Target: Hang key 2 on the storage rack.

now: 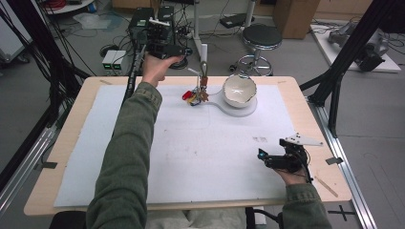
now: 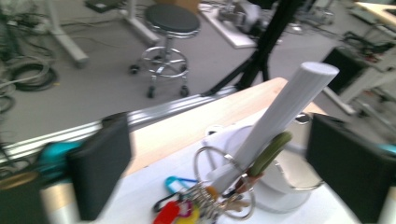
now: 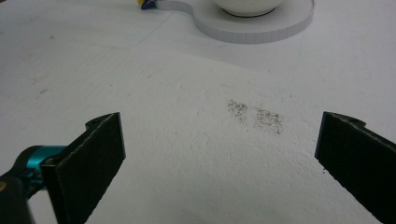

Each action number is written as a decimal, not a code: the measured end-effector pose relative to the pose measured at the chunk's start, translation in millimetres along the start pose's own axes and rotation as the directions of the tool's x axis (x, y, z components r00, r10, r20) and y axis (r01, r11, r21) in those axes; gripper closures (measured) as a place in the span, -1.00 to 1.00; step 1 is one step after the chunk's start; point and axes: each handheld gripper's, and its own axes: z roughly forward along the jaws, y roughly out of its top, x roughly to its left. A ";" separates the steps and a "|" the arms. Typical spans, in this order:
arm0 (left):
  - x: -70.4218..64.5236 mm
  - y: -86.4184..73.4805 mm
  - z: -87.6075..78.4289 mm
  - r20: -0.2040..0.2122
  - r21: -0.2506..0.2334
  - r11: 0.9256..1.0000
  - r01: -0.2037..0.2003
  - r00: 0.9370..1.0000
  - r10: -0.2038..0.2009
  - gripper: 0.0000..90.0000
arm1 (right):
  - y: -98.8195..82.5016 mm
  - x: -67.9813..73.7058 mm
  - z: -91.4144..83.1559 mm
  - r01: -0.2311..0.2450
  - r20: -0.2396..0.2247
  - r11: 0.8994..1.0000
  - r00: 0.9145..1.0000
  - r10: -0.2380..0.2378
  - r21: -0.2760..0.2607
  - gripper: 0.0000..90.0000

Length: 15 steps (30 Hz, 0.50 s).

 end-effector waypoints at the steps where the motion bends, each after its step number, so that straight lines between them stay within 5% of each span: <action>1: 1.2 -1.2 -4.4 -0.020 -0.015 1.000 0.007 1.000 -0.007 -0.96 | 0.1 0.1 0.0 0.000 0.000 1.000 1.000 0.000 0.000 -0.98; 4: 6.4 -4.5 -17.5 -0.034 -0.056 0.998 0.021 0.999 -0.023 -0.97 | 0.4 0.6 -0.1 0.004 0.002 1.000 1.000 -0.004 -0.005 -0.98; 15: 25.3 -26.2 -50.3 -0.075 -0.073 0.997 0.017 0.997 -0.022 -0.96 | 0.3 1.0 -0.4 -0.002 0.009 1.000 1.000 0.002 -0.002 -0.98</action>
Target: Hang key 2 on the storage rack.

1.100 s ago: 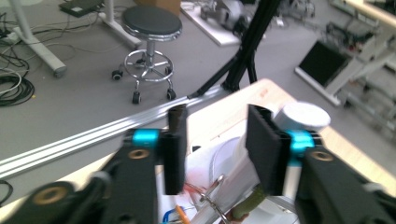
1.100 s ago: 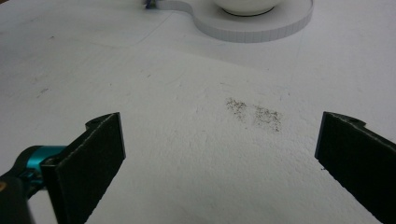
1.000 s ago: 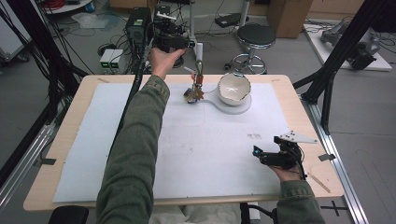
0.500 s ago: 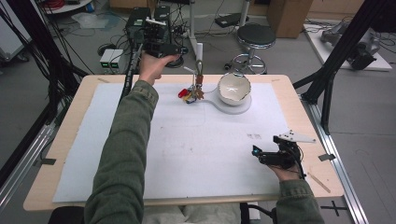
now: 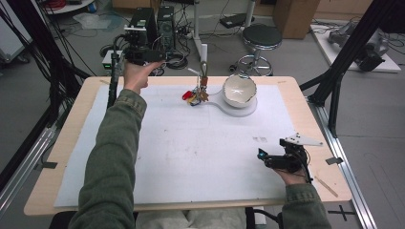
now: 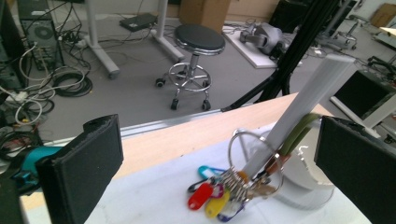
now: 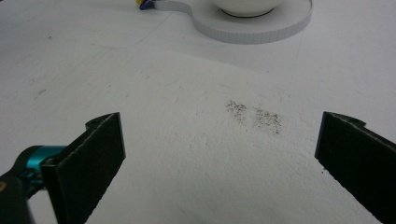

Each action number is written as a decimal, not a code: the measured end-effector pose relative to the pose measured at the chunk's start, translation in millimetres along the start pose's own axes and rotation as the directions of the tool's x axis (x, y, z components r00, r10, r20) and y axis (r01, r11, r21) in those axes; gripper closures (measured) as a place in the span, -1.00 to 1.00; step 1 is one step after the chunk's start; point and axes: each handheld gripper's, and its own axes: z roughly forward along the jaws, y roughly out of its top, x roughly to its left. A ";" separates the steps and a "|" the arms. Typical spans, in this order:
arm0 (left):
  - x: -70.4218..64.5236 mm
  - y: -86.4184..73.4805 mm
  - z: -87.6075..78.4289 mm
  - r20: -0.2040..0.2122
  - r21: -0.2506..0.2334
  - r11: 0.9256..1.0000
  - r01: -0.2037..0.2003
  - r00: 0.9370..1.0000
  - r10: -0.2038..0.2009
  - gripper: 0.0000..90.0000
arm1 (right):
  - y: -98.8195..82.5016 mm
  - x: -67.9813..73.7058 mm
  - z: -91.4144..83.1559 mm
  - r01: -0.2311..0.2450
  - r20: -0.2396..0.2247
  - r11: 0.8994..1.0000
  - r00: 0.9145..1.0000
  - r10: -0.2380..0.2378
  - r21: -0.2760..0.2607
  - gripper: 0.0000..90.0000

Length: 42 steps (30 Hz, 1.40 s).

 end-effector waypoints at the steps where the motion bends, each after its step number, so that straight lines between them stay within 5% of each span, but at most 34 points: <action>1: 1.4 -2.5 -1.8 0.004 0.000 1.000 0.001 1.000 -0.001 -0.96 | 0.0 -0.2 0.0 0.001 0.001 1.000 1.000 -0.001 -0.001 -0.98; 7: 2.8 -14.0 -11.2 0.032 -0.008 1.000 0.003 0.999 -0.002 -0.96 | 0.2 0.3 0.5 0.006 0.002 1.000 1.000 -0.006 0.002 -0.98; 19: 11.3 -31.1 -30.4 -0.017 0.021 0.999 -0.040 0.999 0.040 -0.96 | -0.3 0.8 -0.7 -0.001 0.005 1.000 1.000 0.001 0.004 -0.98; 35: 23.4 -57.1 -51.0 -0.052 0.038 0.998 -0.048 0.997 0.050 -0.96 | -0.4 0.4 0.1 -0.004 0.009 1.000 1.000 0.004 0.008 -0.98; 42: 27.6 -70.0 -61.8 -0.086 0.008 0.998 -0.060 0.994 0.061 -0.96 | -0.6 -0.4 0.0 -0.002 0.014 1.000 1.000 0.002 0.005 -0.98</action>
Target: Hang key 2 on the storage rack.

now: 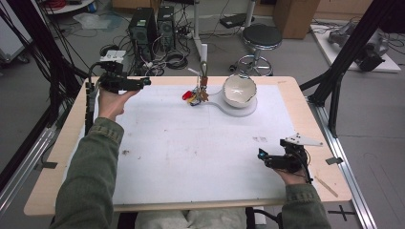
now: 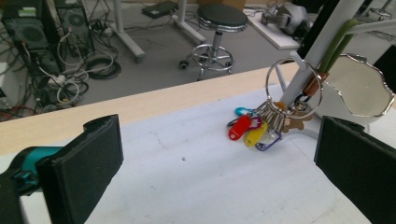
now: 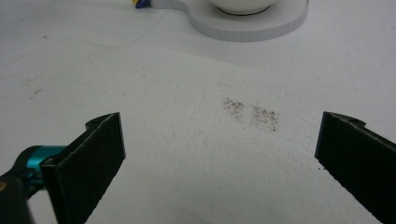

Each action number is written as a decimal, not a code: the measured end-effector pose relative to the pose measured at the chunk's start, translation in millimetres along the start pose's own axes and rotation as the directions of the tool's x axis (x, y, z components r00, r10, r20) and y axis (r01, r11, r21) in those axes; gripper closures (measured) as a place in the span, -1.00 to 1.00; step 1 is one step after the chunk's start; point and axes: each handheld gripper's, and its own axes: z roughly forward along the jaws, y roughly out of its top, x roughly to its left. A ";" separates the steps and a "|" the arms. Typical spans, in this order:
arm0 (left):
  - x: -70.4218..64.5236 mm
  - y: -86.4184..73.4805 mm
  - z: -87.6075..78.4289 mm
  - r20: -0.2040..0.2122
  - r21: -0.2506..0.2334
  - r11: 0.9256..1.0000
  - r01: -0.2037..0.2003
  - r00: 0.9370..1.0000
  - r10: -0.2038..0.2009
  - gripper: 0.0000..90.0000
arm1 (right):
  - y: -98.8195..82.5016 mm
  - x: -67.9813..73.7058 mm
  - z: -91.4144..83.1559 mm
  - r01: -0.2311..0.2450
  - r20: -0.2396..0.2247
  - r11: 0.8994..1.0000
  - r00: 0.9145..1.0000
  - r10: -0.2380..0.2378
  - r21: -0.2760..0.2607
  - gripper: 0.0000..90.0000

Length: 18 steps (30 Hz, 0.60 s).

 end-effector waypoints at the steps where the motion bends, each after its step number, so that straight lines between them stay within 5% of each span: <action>1: 0.7 -2.3 -1.6 -0.008 -0.003 1.000 -0.005 1.000 0.005 -0.96 | 0.0 0.3 0.0 -0.001 -0.002 1.000 1.000 0.001 0.000 -0.98; 7: 4.5 -14.0 -9.2 -0.019 -0.017 1.000 0.003 1.000 -0.003 -0.96 | 0.2 0.5 0.6 0.004 -0.003 1.000 1.000 -0.004 0.002 -0.98; 18: 4.5 -30.5 -19.9 -0.038 0.007 0.999 -0.049 0.998 0.049 -0.96 | 0.3 0.4 1.2 0.003 0.003 1.000 1.000 -0.003 0.003 -0.98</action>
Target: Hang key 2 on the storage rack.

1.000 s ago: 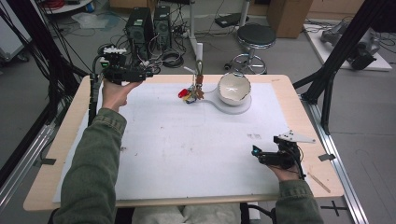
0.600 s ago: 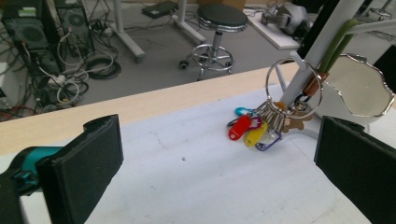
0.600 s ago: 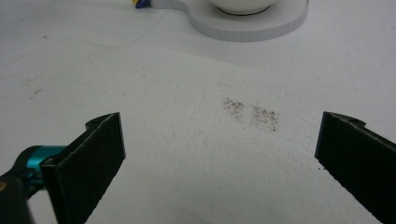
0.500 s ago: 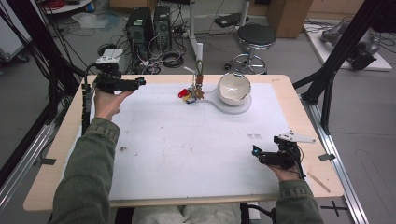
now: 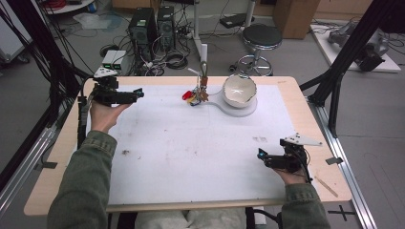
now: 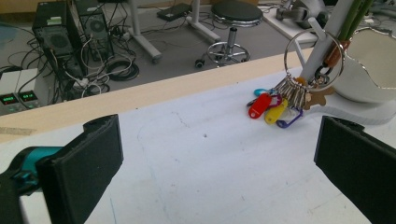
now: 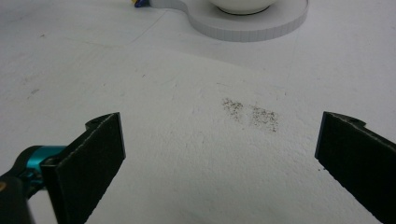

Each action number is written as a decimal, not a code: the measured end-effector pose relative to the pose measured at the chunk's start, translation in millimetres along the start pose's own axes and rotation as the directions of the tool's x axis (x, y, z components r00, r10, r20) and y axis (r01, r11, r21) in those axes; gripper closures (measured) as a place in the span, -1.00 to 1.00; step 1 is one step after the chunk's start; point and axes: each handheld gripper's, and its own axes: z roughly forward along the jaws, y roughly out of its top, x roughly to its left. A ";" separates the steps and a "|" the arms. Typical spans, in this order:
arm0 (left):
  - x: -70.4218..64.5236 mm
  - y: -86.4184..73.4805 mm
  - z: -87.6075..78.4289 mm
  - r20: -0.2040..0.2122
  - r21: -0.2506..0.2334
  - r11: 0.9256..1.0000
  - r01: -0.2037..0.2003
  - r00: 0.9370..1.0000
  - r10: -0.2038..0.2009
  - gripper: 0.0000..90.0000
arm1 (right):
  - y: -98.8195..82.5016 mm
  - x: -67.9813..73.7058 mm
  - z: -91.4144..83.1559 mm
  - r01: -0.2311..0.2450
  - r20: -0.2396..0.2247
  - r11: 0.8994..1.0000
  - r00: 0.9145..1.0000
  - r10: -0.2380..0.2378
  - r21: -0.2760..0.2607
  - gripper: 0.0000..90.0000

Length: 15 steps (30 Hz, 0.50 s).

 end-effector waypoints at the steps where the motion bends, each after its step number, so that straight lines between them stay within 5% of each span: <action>1: -0.3 -0.9 -1.3 -0.002 -0.004 1.000 0.001 1.000 -0.001 -0.96 | 0.0 0.3 -0.1 -0.003 0.000 1.000 1.000 0.003 0.002 -0.98; 15: 6.1 -27.7 -27.0 -0.019 -0.059 0.997 0.046 0.999 -0.047 -0.96 | 0.2 1.0 0.3 0.002 0.002 1.000 1.000 -0.002 0.001 -0.98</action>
